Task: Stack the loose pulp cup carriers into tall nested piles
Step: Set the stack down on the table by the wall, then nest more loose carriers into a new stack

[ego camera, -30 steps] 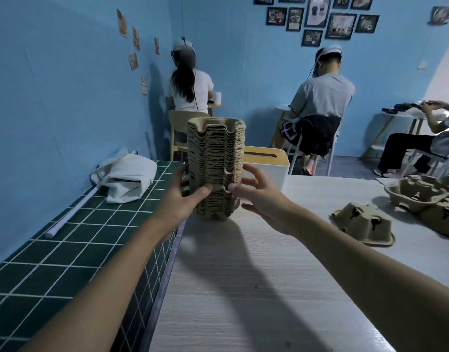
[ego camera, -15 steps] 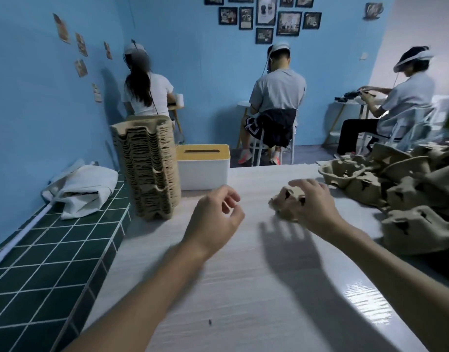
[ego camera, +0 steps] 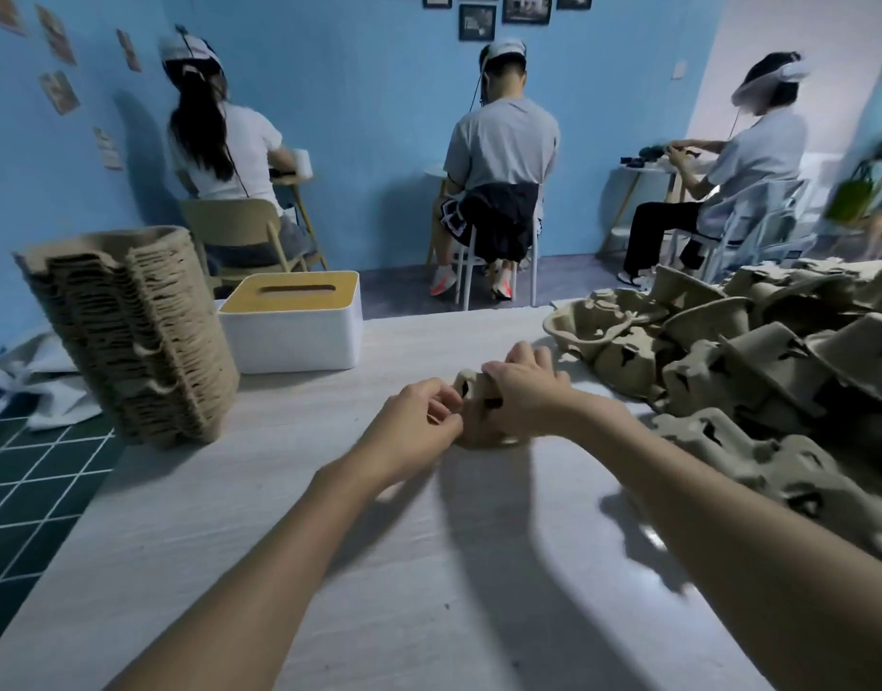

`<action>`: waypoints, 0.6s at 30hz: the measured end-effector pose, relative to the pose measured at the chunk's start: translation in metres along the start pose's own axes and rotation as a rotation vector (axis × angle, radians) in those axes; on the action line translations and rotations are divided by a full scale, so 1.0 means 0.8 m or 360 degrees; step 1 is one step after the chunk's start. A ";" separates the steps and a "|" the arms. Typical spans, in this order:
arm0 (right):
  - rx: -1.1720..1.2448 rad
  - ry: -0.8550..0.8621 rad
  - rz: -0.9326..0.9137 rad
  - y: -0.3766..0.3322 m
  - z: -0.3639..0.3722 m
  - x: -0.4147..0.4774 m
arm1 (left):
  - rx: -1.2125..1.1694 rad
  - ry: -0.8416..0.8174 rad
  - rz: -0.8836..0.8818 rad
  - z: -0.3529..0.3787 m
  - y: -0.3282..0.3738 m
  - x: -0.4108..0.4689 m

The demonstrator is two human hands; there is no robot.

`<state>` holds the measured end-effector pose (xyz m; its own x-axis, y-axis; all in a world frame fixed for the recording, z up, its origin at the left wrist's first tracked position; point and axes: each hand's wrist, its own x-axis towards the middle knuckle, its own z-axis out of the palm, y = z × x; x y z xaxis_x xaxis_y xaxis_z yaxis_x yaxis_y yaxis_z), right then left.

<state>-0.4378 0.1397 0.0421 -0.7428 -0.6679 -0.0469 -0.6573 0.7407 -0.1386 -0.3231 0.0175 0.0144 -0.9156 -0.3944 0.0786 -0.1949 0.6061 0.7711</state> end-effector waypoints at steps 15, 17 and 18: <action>0.1089 0.1015 -0.0371 0.052 0.016 -0.215 | -0.0909 -0.0036 0.0200 0.045 0.114 -0.175; 0.1031 0.1004 -0.0426 0.071 0.011 -0.226 | -0.0864 0.0029 0.0321 0.053 0.117 -0.175; 0.0953 0.0949 -0.0427 0.080 0.007 -0.230 | -0.0811 0.0080 0.0358 0.056 0.117 -0.172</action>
<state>-0.3427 0.3097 0.0360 -0.6256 -0.5415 0.5617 -0.7662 0.2907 -0.5731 -0.2312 0.1597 0.0475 -0.8946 -0.3341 0.2968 0.2093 0.2736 0.9388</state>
